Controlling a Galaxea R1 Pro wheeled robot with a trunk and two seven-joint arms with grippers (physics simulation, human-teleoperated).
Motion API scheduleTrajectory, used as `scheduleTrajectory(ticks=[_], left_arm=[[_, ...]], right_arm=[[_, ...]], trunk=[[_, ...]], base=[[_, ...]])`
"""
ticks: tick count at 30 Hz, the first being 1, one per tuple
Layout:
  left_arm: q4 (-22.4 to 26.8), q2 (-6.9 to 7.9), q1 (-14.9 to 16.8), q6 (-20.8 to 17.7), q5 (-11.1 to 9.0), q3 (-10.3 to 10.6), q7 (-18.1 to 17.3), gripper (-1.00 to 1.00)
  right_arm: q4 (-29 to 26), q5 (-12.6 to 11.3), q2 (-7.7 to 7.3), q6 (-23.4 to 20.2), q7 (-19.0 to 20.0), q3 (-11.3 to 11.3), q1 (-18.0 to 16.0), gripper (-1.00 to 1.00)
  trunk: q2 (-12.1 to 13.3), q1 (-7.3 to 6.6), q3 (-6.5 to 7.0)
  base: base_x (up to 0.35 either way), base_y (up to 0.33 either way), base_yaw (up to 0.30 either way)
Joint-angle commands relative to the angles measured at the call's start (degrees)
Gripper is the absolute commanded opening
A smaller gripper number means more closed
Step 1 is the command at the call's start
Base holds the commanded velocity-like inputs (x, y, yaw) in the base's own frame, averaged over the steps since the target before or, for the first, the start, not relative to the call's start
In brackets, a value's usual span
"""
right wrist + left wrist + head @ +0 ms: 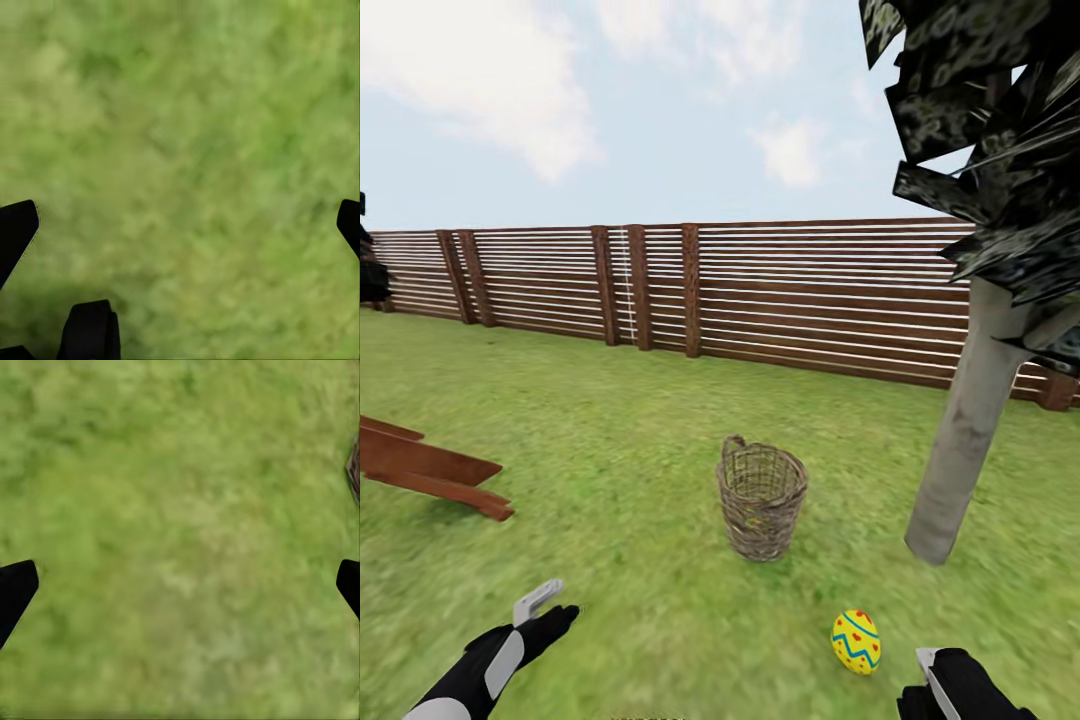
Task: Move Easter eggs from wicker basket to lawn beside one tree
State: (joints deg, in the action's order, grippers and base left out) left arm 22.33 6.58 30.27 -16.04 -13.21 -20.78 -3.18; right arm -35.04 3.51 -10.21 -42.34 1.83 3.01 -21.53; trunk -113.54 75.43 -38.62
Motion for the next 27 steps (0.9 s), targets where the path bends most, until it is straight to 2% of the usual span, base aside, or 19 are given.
scheduleTrajectory(ticks=[1, 13, 27], left_arm=[[0.03, -0.05, 0.05, -0.39, -0.23, -0.4, -0.25, 1.0], [0.0, -0.25, 0.05, -0.34, -0.23, -0.4, -0.25, 1.0], [0.0, -0.16, 0.05, -0.39, -0.23, -0.4, -0.25, 1.0]], right_arm=[[-0.11, 0.35, 0.03, -0.29, 0.19, 0.14, 0.0, 1.0], [-0.11, 0.36, 0.07, -0.29, 0.19, 0.15, 0.0, 1.0], [-0.02, 0.36, 0.46, -0.38, 0.19, 0.07, 0.0, 1.0]], trunk=[[-0.03, -0.01, -0.06], [-0.03, -0.01, -0.06], [-0.03, -0.01, -0.06]], base=[[0.0, 0.0, 0.297], [0.008, 0.0, 0.297], [0.306, 0.0, 0.297]])
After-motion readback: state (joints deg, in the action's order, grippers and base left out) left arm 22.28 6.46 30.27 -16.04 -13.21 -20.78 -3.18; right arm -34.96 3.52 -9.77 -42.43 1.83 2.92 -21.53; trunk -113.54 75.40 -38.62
